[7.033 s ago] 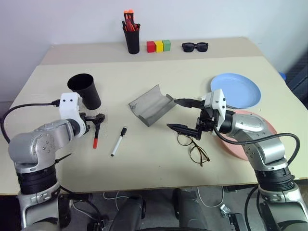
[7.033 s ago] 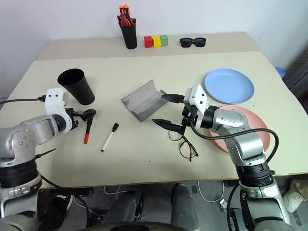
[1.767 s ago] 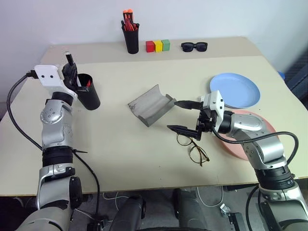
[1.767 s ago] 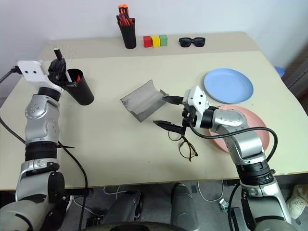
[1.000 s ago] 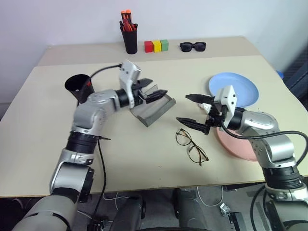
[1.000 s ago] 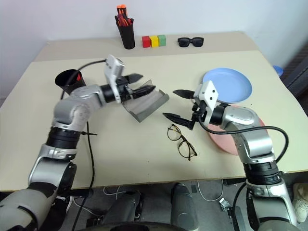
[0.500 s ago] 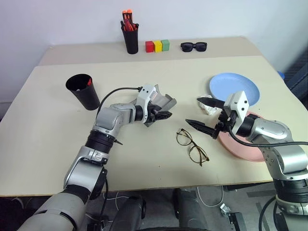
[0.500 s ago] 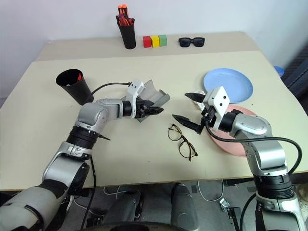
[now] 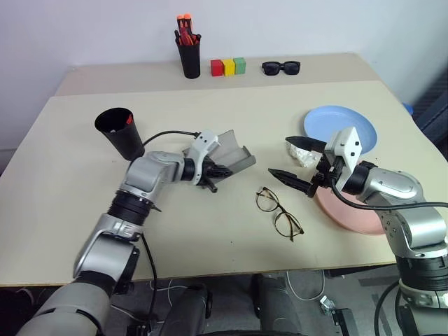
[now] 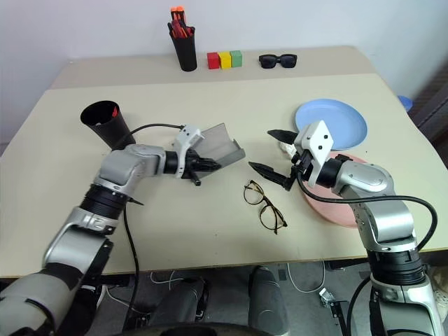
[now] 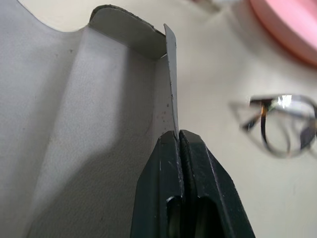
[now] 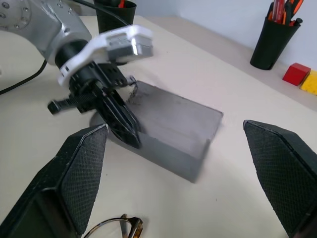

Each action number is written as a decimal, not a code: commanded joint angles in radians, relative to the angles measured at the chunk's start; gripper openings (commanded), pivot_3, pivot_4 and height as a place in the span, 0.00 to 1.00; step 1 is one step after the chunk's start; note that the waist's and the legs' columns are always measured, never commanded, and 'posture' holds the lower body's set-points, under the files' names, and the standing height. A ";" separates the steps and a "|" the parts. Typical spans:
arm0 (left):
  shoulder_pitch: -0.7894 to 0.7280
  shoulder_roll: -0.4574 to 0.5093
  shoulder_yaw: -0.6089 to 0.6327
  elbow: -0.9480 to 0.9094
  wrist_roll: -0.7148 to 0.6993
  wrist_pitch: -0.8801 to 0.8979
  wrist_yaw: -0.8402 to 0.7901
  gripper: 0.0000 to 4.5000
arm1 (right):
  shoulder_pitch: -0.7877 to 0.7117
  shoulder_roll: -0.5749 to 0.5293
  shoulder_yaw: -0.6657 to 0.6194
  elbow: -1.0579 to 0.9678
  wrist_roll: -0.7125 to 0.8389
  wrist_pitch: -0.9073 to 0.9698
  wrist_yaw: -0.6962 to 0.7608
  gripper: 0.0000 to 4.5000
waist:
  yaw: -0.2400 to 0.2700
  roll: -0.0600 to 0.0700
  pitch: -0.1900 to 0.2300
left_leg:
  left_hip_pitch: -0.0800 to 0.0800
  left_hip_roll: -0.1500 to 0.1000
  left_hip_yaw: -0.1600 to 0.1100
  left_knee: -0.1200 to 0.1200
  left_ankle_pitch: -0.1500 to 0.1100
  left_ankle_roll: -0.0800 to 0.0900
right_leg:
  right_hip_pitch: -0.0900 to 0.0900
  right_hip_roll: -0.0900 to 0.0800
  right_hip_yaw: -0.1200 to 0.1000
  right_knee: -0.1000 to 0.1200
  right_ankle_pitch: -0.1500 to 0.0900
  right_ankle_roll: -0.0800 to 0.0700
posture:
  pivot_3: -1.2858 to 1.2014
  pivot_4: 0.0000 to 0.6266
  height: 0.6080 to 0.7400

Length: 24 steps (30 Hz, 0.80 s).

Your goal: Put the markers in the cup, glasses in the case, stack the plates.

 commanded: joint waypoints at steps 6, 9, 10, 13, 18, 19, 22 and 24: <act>-0.010 0.197 -0.001 0.112 0.037 -0.365 -0.441 0.00 | -0.038 0.005 0.007 0.007 -0.009 -0.030 0.011 1.00 | 0.004 0.000 0.000 | -0.001 0.000 0.000 0.000 0.000 0.000 | 0.000 0.000 0.000 -0.001 0.000 0.000 | 0.52 0.24 1.00; -0.033 0.210 0.013 0.193 0.056 -0.502 -0.539 0.00 | -0.046 0.007 0.014 0.012 -0.011 -0.031 0.015 1.00 | 0.004 0.000 0.000 | -0.001 0.000 0.000 0.000 0.000 0.000 | 0.000 0.000 0.000 0.000 0.000 0.000 | 0.52 0.24 1.00; -0.041 0.212 0.008 0.220 0.076 -0.557 -0.559 0.00 | -0.048 0.008 0.015 0.012 -0.010 -0.031 0.016 1.00 | 0.005 0.000 0.000 | -0.001 0.000 0.000 0.000 0.000 0.000 | 0.000 0.000 0.000 0.000 0.000 0.000 | 0.52 0.24 1.00; -0.058 0.206 -0.012 0.298 0.130 -0.728 -0.633 0.00 | -0.049 0.006 0.018 0.014 -0.011 -0.031 0.021 1.00 | 0.005 0.000 0.000 | -0.001 0.000 0.000 0.000 0.000 0.000 | 0.000 0.000 0.000 0.000 0.000 0.000 | 0.52 0.24 1.00; -0.083 0.169 -0.025 0.402 0.157 -0.837 -0.667 0.00 | -0.046 0.005 0.019 0.006 -0.007 -0.021 0.022 1.00 | 0.004 0.000 0.000 | -0.001 0.000 0.000 0.000 0.000 0.001 | 0.000 0.000 0.000 0.000 0.000 0.000 | 0.52 0.24 1.00; -0.083 0.160 -0.022 0.408 0.163 -0.839 -0.670 0.00 | -0.043 0.002 0.019 0.002 -0.007 -0.017 0.022 1.00 | 0.004 0.000 0.000 | -0.001 0.000 0.000 0.000 0.000 0.001 | 0.000 0.000 0.000 0.000 0.000 0.000 | 0.52 0.24 1.00; -0.082 0.142 -0.011 0.426 0.186 -0.862 -0.651 0.19 | -0.031 -0.013 0.021 -0.017 -0.009 0.005 0.020 1.00 | 0.003 0.000 0.000 | -0.001 0.000 0.000 0.000 -0.001 0.001 | 0.000 0.000 0.000 0.000 0.000 0.000 | 0.52 0.24 1.00; -0.080 0.135 0.008 0.420 0.174 -0.846 -0.641 0.41 | -0.027 -0.019 0.015 -0.032 0.013 0.049 0.016 1.00 | 0.002 0.000 0.000 | -0.001 0.000 0.000 0.000 -0.001 0.001 | 0.000 0.000 0.000 0.000 0.000 0.000 | 0.52 0.24 1.00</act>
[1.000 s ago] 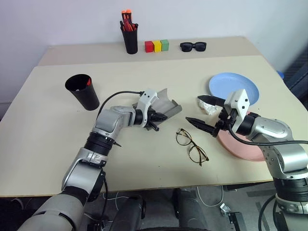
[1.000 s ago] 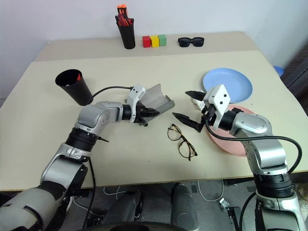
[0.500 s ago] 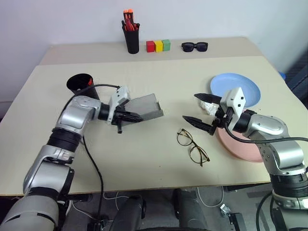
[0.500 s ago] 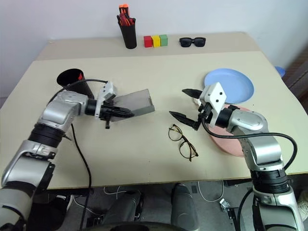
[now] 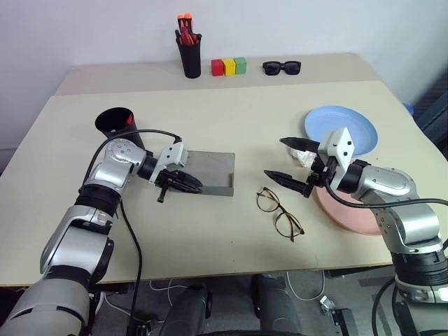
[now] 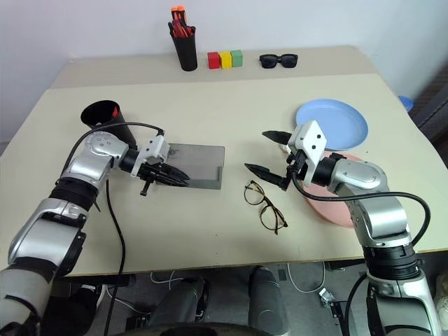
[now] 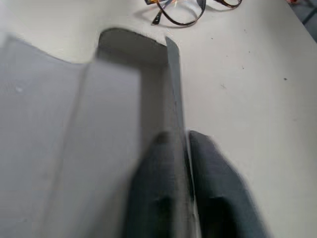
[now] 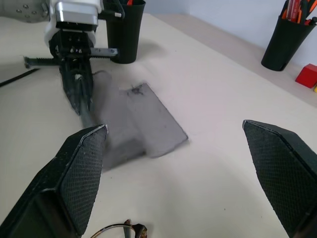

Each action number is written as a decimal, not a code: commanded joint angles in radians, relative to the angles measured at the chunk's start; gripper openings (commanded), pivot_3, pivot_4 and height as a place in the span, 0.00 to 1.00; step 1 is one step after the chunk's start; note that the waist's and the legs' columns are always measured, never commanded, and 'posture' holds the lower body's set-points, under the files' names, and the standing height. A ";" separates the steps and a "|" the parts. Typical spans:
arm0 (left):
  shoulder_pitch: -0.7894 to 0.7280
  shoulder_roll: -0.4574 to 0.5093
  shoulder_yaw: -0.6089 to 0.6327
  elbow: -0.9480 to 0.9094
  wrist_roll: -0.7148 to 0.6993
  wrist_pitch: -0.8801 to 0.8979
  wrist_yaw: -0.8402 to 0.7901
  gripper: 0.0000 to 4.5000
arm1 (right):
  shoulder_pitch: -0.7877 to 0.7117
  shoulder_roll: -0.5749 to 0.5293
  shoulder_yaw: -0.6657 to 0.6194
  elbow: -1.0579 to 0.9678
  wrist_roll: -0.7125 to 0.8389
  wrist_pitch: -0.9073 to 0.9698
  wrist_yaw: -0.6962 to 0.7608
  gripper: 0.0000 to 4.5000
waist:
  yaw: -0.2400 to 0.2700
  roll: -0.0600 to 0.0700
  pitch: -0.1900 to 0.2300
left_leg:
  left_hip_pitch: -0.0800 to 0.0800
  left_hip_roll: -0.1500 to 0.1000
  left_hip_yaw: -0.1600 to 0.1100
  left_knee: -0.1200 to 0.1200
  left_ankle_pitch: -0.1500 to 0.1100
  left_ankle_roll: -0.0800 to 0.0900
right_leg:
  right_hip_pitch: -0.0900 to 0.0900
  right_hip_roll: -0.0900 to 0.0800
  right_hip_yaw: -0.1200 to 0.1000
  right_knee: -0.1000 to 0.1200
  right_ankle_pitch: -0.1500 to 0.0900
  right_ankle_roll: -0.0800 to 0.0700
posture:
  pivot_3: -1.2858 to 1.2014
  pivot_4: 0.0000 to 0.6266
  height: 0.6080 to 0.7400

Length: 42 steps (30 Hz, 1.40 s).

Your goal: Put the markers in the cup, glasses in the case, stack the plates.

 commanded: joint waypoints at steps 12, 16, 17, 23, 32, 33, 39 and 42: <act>0.140 0.091 0.216 -0.408 -0.238 0.387 0.033 0.99 | 0.018 -0.166 -0.014 -0.306 0.169 0.674 -0.173 1.00 | -0.004 0.000 0.000 | 0.000 0.003 -0.001 0.000 -0.001 0.001 | -0.001 0.000 0.000 0.001 0.000 0.000 | 0.52 0.24 1.00; 0.230 0.136 0.289 -0.541 -0.343 0.545 0.065 0.99 | 0.032 -0.126 -0.053 -0.391 0.224 0.879 -0.282 1.00 | 0.002 0.000 0.000 | 0.000 0.003 -0.001 0.000 -0.001 0.001 | -0.001 0.000 0.000 0.001 0.000 0.000 | 0.52 0.24 1.00; 0.260 0.146 0.310 -0.574 -0.369 0.559 0.062 0.99 | 0.028 -0.107 -0.063 -0.402 0.232 0.928 -0.311 1.00 | 0.002 0.000 0.000 | 0.000 0.002 -0.001 0.000 -0.001 0.001 | -0.001 -0.001 0.000 0.001 0.000 0.000 | 0.52 0.24 1.00; 0.384 0.180 0.375 -0.666 -0.445 0.551 0.035 0.99 | -0.007 -0.024 -0.075 -0.380 0.222 1.111 -0.424 1.00 | 0.004 0.000 0.000 | 0.000 0.002 -0.001 0.000 -0.001 0.001 | 0.000 -0.001 0.000 0.000 0.000 0.000 | 0.52 0.24 1.00; 0.440 0.193 0.389 -0.704 -0.461 0.521 0.050 1.00 | -0.027 -0.015 -0.055 -0.359 0.211 1.171 -0.454 0.36 | 0.003 0.000 0.000 | 0.000 0.002 0.000 0.000 -0.001 0.001 | 0.000 -0.001 0.000 0.000 0.000 0.000 | 0.52 0.24 1.00; 0.442 0.192 0.388 -0.702 -0.460 0.515 0.051 1.00 | -0.030 -0.021 -0.049 -0.356 0.210 1.168 -0.454 0.36 | 0.003 0.000 0.000 | 0.000 0.002 0.000 0.000 -0.001 0.001 | 0.000 -0.001 0.000 0.000 0.000 0.000 | 0.52 0.24 1.00; 0.443 0.184 0.384 -0.691 -0.457 0.487 0.062 1.00 | -0.005 -0.087 0.012 -0.359 0.202 1.133 -0.430 0.36 | 0.002 0.000 0.000 | 0.000 0.002 0.000 0.000 -0.001 0.002 | 0.000 -0.001 0.000 0.000 0.000 0.000 | 0.52 0.24 1.00; 0.441 0.182 0.382 -0.675 -0.451 0.469 0.062 1.00 | -0.011 -0.097 0.021 -0.353 0.196 1.121 -0.427 0.17 | 0.003 0.000 0.000 | 0.000 0.002 0.000 0.000 -0.001 0.002 | 0.000 -0.001 0.000 0.000 0.000 0.000 | 0.52 0.24 1.00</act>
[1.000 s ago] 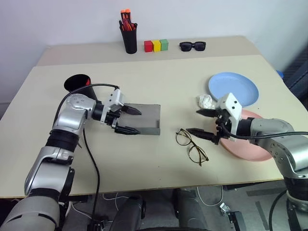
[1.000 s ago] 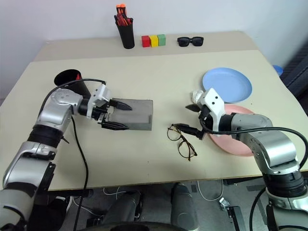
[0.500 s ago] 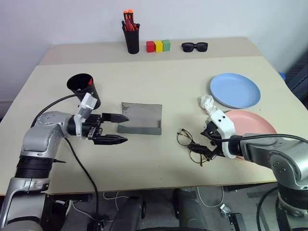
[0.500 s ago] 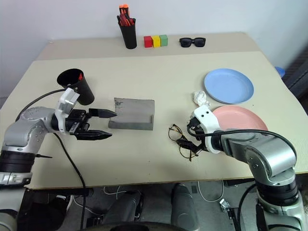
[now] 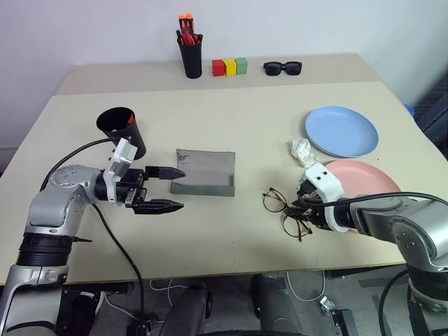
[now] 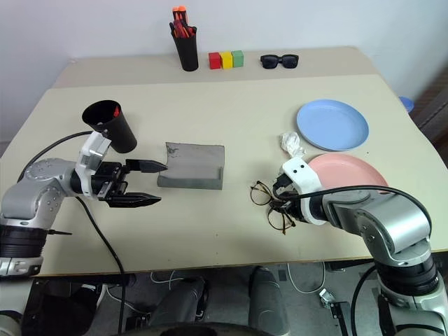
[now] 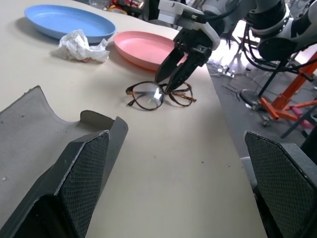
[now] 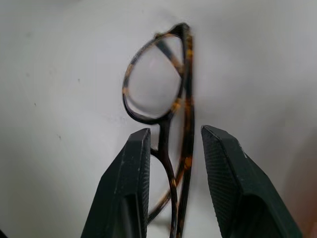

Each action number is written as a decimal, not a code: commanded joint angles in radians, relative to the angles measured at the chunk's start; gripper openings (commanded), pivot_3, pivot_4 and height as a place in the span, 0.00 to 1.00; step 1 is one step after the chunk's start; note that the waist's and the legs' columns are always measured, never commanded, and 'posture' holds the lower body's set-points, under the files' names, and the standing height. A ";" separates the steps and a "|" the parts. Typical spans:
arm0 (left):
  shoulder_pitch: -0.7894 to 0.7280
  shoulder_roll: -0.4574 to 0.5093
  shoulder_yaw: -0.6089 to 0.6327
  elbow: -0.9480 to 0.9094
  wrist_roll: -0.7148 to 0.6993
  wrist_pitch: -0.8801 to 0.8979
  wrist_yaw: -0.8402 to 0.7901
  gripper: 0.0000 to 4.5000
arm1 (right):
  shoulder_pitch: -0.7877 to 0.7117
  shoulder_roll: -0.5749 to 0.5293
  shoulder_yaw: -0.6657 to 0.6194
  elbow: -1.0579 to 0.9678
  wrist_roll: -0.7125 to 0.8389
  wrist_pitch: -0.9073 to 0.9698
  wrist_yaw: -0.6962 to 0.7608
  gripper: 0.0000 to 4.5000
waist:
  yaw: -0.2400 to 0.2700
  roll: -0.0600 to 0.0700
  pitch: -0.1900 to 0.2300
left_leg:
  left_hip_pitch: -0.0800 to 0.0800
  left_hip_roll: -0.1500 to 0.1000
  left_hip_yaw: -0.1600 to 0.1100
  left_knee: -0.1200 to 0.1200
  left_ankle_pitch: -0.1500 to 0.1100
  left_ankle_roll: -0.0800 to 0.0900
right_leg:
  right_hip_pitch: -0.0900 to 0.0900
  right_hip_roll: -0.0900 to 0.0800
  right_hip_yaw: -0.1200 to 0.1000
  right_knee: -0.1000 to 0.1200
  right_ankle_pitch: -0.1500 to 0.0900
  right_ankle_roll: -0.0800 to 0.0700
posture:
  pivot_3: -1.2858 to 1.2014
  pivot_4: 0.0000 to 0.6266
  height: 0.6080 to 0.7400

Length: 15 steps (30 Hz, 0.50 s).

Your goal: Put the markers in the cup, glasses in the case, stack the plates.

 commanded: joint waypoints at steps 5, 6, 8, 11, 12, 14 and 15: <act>0.012 0.016 0.029 -0.004 -0.021 -0.016 0.000 1.00 | -0.033 -0.028 0.018 0.008 -0.014 -0.061 0.016 0.01 | -0.001 -0.002 -0.001 | 0.001 0.000 0.000 0.000 0.000 0.000 | 0.001 0.000 0.000 -0.001 0.000 0.000 | 0.52 0.24 1.00; 0.015 0.017 0.030 -0.007 -0.023 -0.015 0.000 1.00 | -0.037 -0.031 0.021 0.012 -0.016 -0.071 0.018 0.01 | -0.001 -0.002 -0.001 | 0.001 0.000 0.000 0.000 0.000 0.000 | 0.001 0.000 0.000 -0.001 0.000 0.000 | 0.52 0.24 1.00; 0.023 0.014 0.043 -0.015 -0.033 -0.009 0.014 1.00 | -0.074 -0.023 0.026 0.025 -0.020 -0.100 0.018 0.01 | -0.002 -0.002 -0.001 | 0.001 0.000 0.000 0.000 0.000 0.000 | 0.001 0.000 0.000 -0.001 0.000 0.000 | 0.52 0.24 1.00; 0.038 0.021 0.088 -0.036 -0.069 0.036 0.065 1.00 | -0.183 0.013 0.021 0.101 -0.052 -0.215 0.018 0.01 | -0.006 -0.001 -0.001 | 0.001 0.001 0.001 0.000 0.000 0.000 | 0.001 0.000 0.000 -0.001 0.000 0.000 | 0.52 0.24 1.00; 0.043 0.024 0.102 -0.044 -0.078 0.045 0.080 1.00 | -0.214 0.035 0.010 0.127 -0.052 -0.236 0.017 0.01 | -0.008 -0.001 -0.001 | 0.001 0.001 0.001 0.000 0.000 0.000 | 0.000 0.000 0.000 -0.001 0.000 0.000 | 0.52 0.24 1.00; 0.062 0.028 0.146 -0.060 -0.102 0.070 0.124 1.00 | -0.304 0.100 0.021 0.200 -0.067 -0.307 0.015 0.01 | -0.008 -0.001 -0.001 | 0.001 0.001 0.001 -0.001 0.000 0.000 | 0.000 0.001 0.000 -0.001 0.000 0.000 | 0.52 0.24 1.00; 0.068 0.028 0.157 -0.067 -0.109 0.080 0.140 1.00 | -0.328 0.116 0.029 0.224 -0.076 -0.331 0.017 0.01 | -0.009 -0.001 -0.001 | 0.001 0.002 0.001 -0.001 0.000 0.000 | 0.000 0.001 0.000 -0.001 0.000 0.000 | 0.52 0.24 1.00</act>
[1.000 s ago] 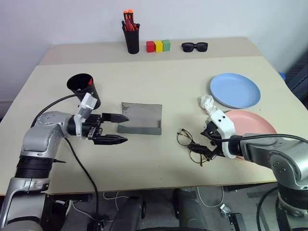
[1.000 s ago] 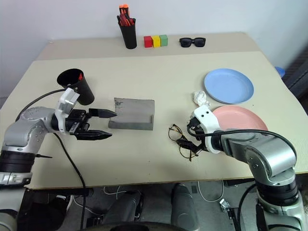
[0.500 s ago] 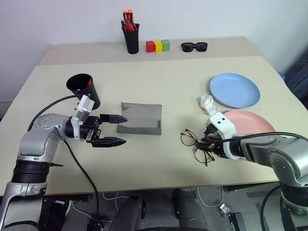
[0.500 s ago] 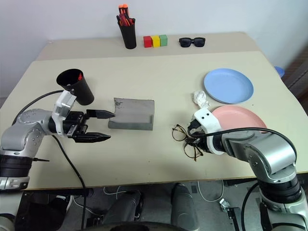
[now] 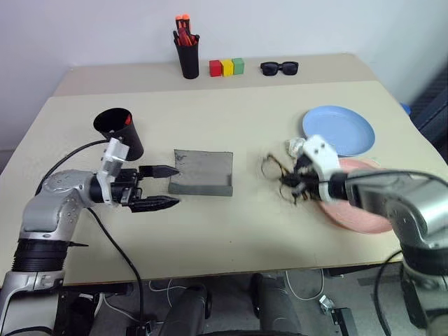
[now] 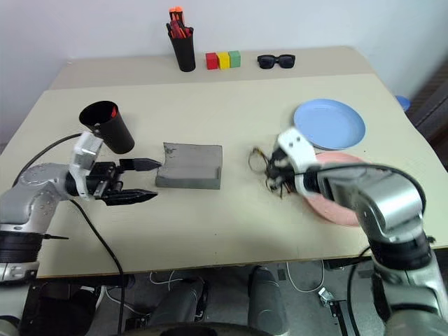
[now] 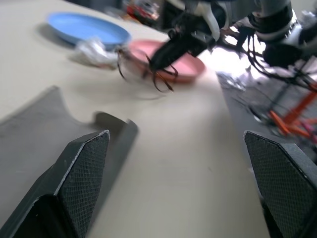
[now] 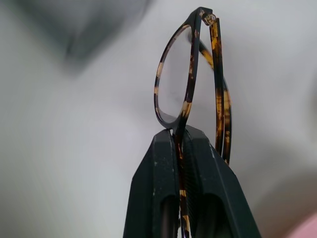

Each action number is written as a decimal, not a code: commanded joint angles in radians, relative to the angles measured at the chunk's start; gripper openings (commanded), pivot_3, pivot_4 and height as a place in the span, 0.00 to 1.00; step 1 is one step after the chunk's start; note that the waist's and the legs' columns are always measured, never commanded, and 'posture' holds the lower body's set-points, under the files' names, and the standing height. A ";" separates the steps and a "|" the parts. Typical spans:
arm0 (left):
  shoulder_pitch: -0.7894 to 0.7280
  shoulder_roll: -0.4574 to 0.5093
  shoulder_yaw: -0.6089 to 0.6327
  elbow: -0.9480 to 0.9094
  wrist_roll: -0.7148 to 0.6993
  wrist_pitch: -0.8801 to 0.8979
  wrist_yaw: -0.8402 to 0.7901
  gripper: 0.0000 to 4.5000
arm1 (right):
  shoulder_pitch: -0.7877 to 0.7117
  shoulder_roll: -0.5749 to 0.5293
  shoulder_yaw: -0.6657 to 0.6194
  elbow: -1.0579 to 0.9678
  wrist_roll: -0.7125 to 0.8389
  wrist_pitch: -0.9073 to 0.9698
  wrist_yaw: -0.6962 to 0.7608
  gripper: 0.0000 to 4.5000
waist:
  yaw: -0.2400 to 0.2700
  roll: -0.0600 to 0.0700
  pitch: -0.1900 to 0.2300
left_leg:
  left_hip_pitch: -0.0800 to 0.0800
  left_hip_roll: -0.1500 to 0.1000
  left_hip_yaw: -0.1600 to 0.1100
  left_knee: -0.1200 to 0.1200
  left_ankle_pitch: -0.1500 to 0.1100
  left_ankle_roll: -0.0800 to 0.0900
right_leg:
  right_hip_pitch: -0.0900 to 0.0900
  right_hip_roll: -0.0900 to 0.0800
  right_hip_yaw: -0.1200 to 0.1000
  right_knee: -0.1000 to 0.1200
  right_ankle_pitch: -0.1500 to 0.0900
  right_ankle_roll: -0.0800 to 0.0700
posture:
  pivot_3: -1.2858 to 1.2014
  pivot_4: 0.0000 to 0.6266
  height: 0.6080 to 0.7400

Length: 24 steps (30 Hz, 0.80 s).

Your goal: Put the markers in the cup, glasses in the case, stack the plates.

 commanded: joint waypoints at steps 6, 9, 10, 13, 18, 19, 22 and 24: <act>0.153 0.043 0.140 -0.174 -0.102 0.096 0.112 1.00 | -0.214 0.234 0.137 0.224 -0.092 -0.284 0.043 0.01 | 0.000 0.000 0.000 | -0.001 0.000 -0.001 -0.001 -0.001 0.001 | -0.001 -0.001 0.000 -0.001 0.000 0.000 | 0.52 0.24 1.00; 0.210 0.057 0.179 -0.227 -0.134 0.124 0.134 1.00 | -0.224 0.302 0.196 0.282 -0.125 -0.373 0.079 0.01 | 0.003 0.000 0.000 | -0.001 -0.001 -0.001 -0.002 -0.001 0.000 | -0.002 -0.001 0.000 0.000 0.000 0.000 | 0.52 0.24 1.00; 0.229 0.060 0.188 -0.243 -0.143 0.130 0.141 1.00 | -0.223 0.324 0.215 0.302 -0.138 -0.409 0.093 0.01 | 0.003 0.001 0.000 | -0.001 -0.001 -0.001 -0.002 -0.001 0.000 | -0.002 -0.001 0.000 0.000 0.000 0.000 | 0.52 0.24 1.00; 0.271 0.060 0.208 -0.284 -0.165 0.142 0.167 1.00 | -0.213 0.365 0.261 0.359 -0.172 -0.472 0.126 0.01 | 0.002 0.001 0.001 | -0.001 -0.001 -0.001 -0.002 0.000 0.000 | -0.002 -0.001 0.000 0.000 0.000 0.000 | 0.52 0.24 1.00; 0.308 0.059 0.226 -0.323 -0.185 0.145 0.197 1.00 | -0.181 0.332 0.373 0.427 -0.286 -0.573 0.201 0.01 | 0.001 0.001 0.001 | 0.000 -0.001 -0.001 -0.002 0.000 0.000 | -0.002 0.000 0.000 0.001 0.000 -0.001 | 0.52 0.24 1.00; 0.313 0.059 0.229 -0.327 -0.187 0.142 0.203 1.00 | -0.174 0.315 0.405 0.441 -0.314 -0.591 0.226 0.01 | 0.001 0.001 0.001 | 0.000 -0.001 -0.001 -0.002 0.000 0.000 | -0.002 0.000 0.000 0.001 0.000 -0.001 | 0.52 0.24 1.00; 0.312 0.058 0.229 -0.330 -0.195 0.139 0.217 1.00 | -0.171 0.289 0.435 0.456 -0.320 -0.575 0.305 0.01 | 0.000 0.001 0.001 | 0.000 -0.002 -0.001 -0.002 0.000 0.000 | -0.002 0.000 0.000 0.001 0.000 -0.001 | 0.52 0.24 1.00; 0.306 0.058 0.222 -0.327 -0.191 0.132 0.221 1.00 | -0.176 0.278 0.432 0.457 -0.314 -0.561 0.346 0.01 | 0.000 0.001 0.001 | 0.000 -0.002 -0.001 -0.002 0.000 0.000 | -0.001 0.000 0.000 0.001 0.000 -0.001 | 0.52 0.24 1.00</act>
